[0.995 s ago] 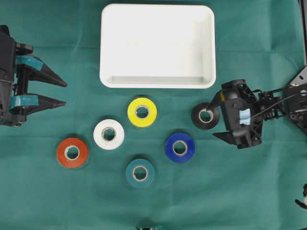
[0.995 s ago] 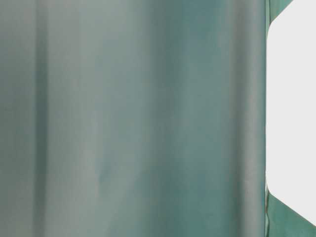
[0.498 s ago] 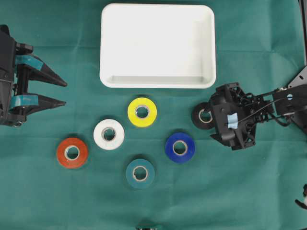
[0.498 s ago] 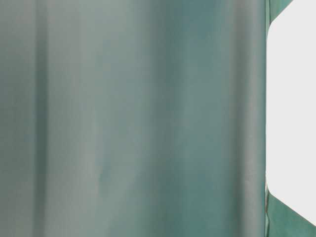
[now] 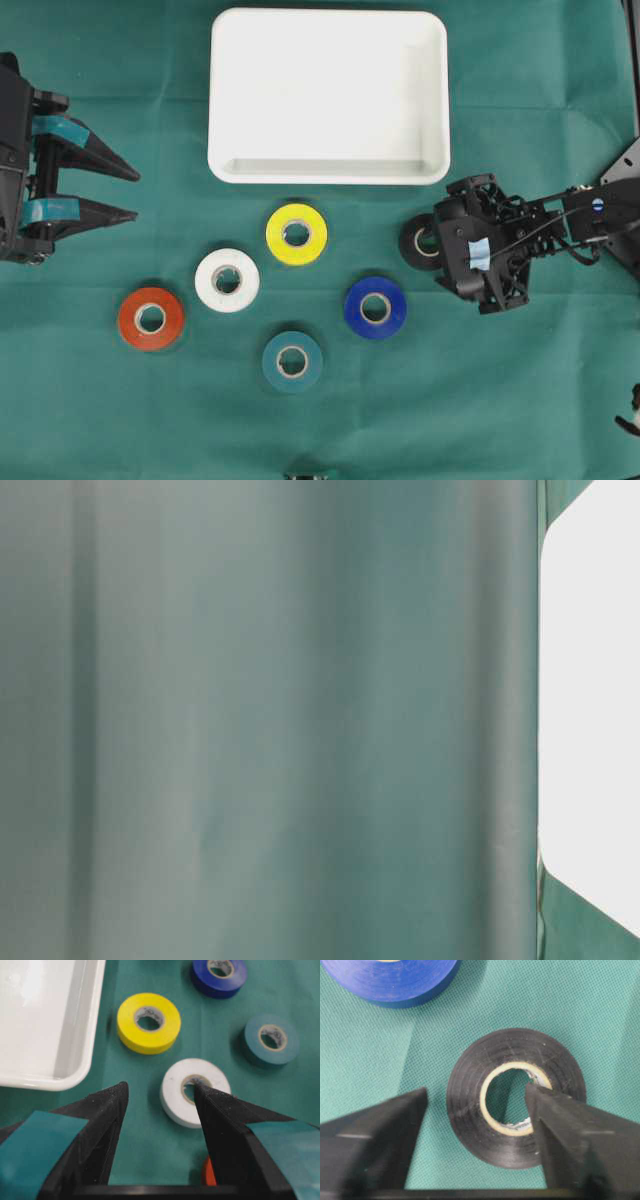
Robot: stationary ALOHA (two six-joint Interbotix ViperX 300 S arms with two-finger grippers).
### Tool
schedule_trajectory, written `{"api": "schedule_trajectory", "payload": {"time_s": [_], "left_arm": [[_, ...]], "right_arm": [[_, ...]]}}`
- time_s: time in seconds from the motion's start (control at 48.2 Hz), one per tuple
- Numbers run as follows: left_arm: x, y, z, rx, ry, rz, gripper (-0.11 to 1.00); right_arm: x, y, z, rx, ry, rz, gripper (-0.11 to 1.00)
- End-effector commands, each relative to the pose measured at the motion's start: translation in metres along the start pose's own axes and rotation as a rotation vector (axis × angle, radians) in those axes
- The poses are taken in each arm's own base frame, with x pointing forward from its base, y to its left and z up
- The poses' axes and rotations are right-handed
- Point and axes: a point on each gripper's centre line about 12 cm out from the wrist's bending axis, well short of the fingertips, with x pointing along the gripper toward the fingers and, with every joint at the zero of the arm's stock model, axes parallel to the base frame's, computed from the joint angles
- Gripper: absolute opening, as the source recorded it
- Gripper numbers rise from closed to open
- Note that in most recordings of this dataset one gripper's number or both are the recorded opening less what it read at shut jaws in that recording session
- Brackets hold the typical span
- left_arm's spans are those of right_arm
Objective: Put the tape alternately from left to right into the white case.
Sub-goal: 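Move the right gripper over the black tape roll and grasp it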
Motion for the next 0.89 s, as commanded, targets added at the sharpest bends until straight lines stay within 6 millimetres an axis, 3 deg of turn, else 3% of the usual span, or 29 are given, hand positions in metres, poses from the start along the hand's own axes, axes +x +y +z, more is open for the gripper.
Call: {"api": "schedule_trajectory", "payload": {"time_s": [0.0, 0.062, 0.124, 0.415, 0.684, 0.871], "left_arm": [[-0.001, -0.002, 0.006, 0.001, -0.020, -0.008, 0.58], [-0.001, -0.002, 0.006, 0.001, -0.020, -0.008, 0.58], [-0.001, -0.002, 0.005, 0.001, -0.019, -0.008, 0.58], [-0.001, -0.002, 0.006, 0.001, -0.020, -0.008, 0.58], [-0.001, -0.002, 0.005, 0.001, -0.020, -0.008, 0.58], [-0.001, -0.002, 0.005, 0.001, -0.020, -0.008, 0.58]], "right_arm": [[-0.002, 0.002, 0.008, -0.006, -0.017, 0.003, 0.21], [-0.002, 0.002, 0.008, -0.006, -0.006, 0.002, 0.07], [-0.003, 0.002, 0.008, -0.006, 0.003, 0.001, 0.01], [-0.006, 0.004, 0.015, -0.011, -0.004, 0.005, 0.01], [-0.040, 0.016, 0.046, -0.031, -0.083, 0.029, 0.01], [-0.057, 0.017, 0.054, -0.032, -0.073, 0.029, 0.01]]}}
